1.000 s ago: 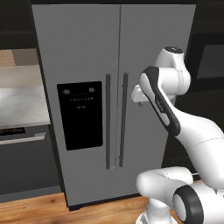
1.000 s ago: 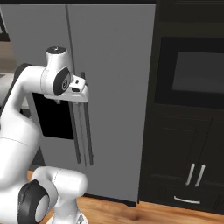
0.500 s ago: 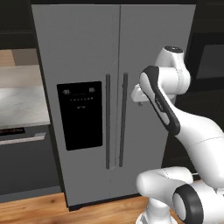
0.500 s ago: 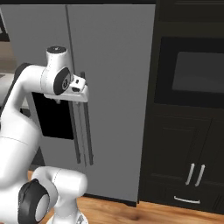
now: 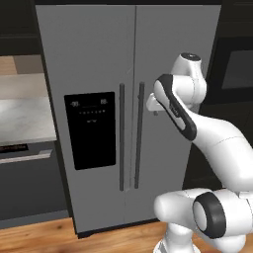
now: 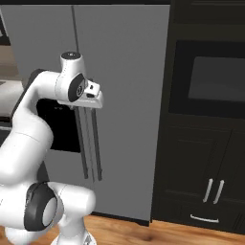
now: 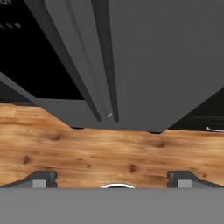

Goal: Take the lemon wedge from the fridge and place it on the plate with fish on the dining counter.

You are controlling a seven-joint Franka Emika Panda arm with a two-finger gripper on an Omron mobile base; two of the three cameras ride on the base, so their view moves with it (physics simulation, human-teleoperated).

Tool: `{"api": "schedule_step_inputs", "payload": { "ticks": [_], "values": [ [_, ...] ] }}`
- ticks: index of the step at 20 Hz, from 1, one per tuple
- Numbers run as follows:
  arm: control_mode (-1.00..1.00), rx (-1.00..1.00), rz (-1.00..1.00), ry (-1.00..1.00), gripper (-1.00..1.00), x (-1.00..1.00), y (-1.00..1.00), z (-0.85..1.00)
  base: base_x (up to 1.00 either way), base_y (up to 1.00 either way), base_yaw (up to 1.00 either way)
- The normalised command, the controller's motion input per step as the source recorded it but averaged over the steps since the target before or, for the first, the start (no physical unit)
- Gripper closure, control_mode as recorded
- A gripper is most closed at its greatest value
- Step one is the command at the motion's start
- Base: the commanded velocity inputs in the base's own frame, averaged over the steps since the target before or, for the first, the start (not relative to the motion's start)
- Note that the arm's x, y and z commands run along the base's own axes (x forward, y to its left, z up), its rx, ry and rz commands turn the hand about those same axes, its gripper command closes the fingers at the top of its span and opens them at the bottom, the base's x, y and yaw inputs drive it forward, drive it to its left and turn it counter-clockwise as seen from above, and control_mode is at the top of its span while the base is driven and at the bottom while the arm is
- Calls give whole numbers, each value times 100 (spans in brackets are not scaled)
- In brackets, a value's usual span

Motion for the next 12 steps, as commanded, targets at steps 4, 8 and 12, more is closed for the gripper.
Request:
{"api": "schedule_step_inputs", "payload": {
  "ticks": [4,8,12],
  "values": [
    [-100,-1,0,-3,-100,98,-8,-13,0,0,0],
    [-100,0,5,-12,-100,82,-1,-23,0,0,0],
    [-100,0,6,-14,-100,77,5,-26,0,0,0]
  ]
}}
